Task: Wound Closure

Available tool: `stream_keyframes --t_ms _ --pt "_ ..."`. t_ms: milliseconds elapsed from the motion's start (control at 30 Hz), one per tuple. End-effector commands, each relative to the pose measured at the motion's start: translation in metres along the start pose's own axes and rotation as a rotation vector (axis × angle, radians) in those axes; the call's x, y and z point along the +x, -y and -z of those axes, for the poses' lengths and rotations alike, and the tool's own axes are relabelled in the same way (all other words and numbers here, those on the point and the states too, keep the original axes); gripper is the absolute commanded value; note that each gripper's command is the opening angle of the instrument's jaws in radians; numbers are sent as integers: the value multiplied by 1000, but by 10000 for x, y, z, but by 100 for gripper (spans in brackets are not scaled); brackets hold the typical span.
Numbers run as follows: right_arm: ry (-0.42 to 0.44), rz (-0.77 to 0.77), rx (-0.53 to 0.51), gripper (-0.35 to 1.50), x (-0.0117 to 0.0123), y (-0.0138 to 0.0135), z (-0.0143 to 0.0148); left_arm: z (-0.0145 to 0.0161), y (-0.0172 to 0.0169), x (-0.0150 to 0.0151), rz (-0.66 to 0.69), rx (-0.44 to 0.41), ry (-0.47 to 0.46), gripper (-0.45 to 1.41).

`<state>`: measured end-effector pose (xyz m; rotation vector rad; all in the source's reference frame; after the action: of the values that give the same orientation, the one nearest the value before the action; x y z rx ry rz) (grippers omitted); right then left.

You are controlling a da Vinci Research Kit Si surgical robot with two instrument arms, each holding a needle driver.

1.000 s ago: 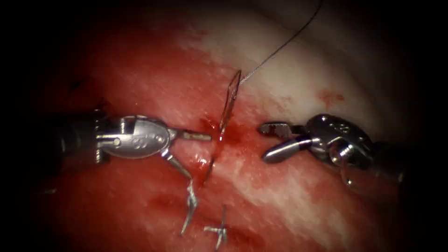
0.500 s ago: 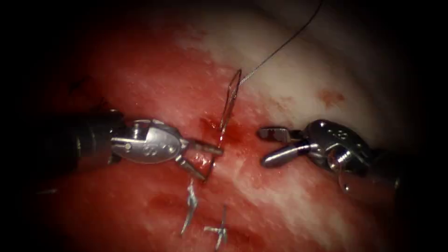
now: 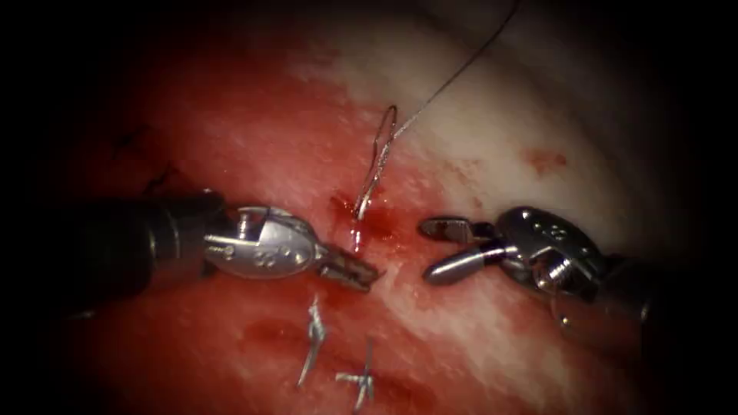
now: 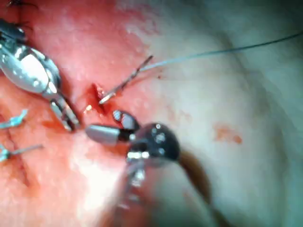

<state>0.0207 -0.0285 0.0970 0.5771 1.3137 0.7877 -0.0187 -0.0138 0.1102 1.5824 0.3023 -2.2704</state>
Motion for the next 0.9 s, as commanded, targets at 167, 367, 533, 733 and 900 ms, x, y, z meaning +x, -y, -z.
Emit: stream_keyframes --t_ms 167,367,533,733,900 --pt "-4 1 2 130 -5 -3 -9 3 8 2 158 21 -67 -45" --pt "-4 4 2 130 -8 -2 -10 14 19 14 390 8 -164 -45" --pt "-4 4 2 130 -9 -2 -11 15 18 21 589 -47 -261 -45" --pt "-5 6 0 130 -10 -2 -14 22 17 27 831 -108 -421 -45" --pt "-7 8 -4 130 -11 -1 -20 45 24 42 990 -183 -618 -45"
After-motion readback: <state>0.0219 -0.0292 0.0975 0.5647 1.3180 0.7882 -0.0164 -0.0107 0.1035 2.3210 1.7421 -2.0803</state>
